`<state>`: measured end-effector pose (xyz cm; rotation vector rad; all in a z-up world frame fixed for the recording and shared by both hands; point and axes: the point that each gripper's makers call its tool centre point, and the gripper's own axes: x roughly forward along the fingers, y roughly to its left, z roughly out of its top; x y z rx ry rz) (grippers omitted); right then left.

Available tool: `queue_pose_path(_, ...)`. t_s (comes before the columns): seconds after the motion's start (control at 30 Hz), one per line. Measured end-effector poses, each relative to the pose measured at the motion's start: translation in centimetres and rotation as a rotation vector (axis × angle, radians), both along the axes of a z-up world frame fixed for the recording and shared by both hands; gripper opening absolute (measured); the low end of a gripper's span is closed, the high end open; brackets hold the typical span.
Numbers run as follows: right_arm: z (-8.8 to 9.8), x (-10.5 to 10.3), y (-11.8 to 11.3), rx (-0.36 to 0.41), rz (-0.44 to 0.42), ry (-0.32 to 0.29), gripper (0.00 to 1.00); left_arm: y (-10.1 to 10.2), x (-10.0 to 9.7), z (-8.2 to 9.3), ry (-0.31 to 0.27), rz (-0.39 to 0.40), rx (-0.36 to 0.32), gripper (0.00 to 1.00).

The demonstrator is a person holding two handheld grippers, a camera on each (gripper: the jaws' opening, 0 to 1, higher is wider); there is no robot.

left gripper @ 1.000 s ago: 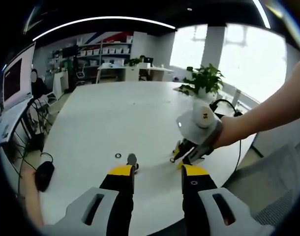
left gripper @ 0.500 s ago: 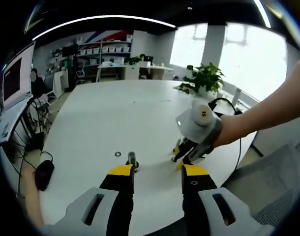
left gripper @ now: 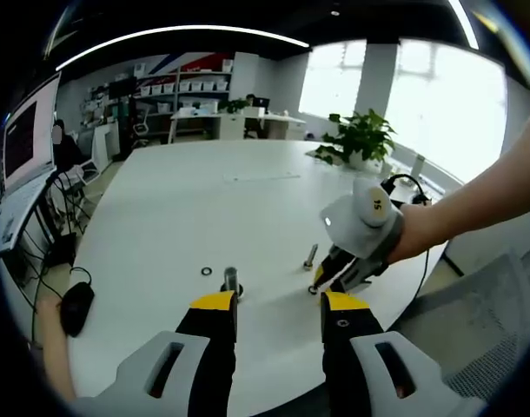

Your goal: Place the washer onto the threaded stud by aligning its center hole with the stud, sliding it down to the base, and recovering from edge contact or off-axis alignment until the washer reaches the visible bottom stop.

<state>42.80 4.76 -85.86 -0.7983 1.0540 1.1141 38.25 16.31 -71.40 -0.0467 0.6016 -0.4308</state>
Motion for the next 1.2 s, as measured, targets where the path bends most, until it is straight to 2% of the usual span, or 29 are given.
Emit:
queue_pose_path(0.1, 0.2, 0.6, -0.4, -0.013, -0.002, -0.016, 0.20, 0.1, 0.0, 0.1, -0.003, 0.004, -0.001, 0.36)
queue_pose_path(0.33, -0.4, 0.9, -0.9, -0.040, -0.006, -0.009, 0.21, 0.0, 0.0, 0.0, 0.000, 0.000, 0.004, 0.36)
queue_pose_path(0.6, -1.0, 1.0, -0.6, -0.061, 0.008, -0.013, 0.21, -0.1, -0.2, -0.2, 0.004, -0.010, 0.014, 0.36)
queue_pose_path(0.97, -1.0, 1.0, -0.2, -0.072, 0.003, 0.010, 0.20, -0.2, -0.2, -0.1, 0.002, -0.013, 0.012, 0.36)
queue_pose_path(1.2, -1.0, 1.0, -0.2, -0.075, 0.024, 0.002, 0.19, -0.3, -0.2, -0.2, 0.003, -0.016, 0.013, 0.36)
